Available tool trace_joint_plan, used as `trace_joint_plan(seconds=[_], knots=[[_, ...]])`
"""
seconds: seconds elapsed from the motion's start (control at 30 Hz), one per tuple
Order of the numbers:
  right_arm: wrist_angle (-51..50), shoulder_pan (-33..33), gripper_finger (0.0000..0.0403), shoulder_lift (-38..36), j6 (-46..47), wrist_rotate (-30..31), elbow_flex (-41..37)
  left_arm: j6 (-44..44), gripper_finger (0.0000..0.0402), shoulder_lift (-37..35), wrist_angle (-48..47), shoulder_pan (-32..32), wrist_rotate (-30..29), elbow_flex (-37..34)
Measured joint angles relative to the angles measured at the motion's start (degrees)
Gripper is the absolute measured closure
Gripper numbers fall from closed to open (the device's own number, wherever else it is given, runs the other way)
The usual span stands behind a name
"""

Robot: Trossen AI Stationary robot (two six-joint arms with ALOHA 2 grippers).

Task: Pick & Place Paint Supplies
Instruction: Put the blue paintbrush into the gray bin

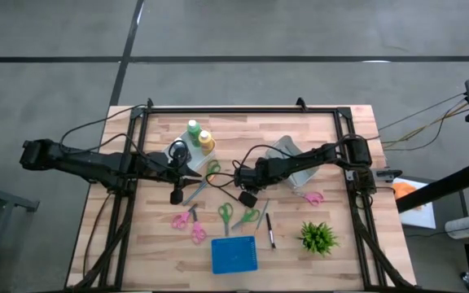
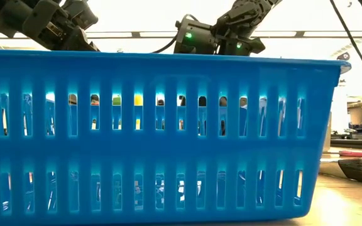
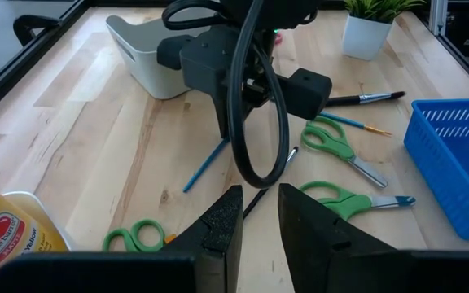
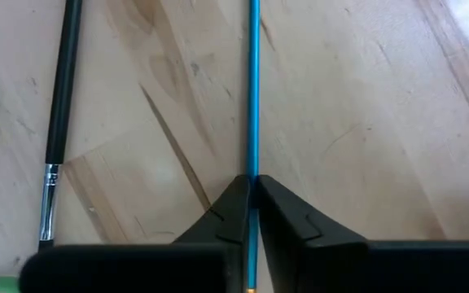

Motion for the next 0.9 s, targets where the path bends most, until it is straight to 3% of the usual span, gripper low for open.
trace_joint_plan(seconds=[0.5,0.9], knots=[[0.0,0.0,0.0387,-0.2,0.2,0.1,-0.1,0.0,0.0319,0.0,0.0,0.0,0.0,0.0],[-0.8,0.0,0.0388,-5.3,-1.2,0.6,-0.3,0.0,0.0319,0.0,0.0,0.0,0.0,0.0]])
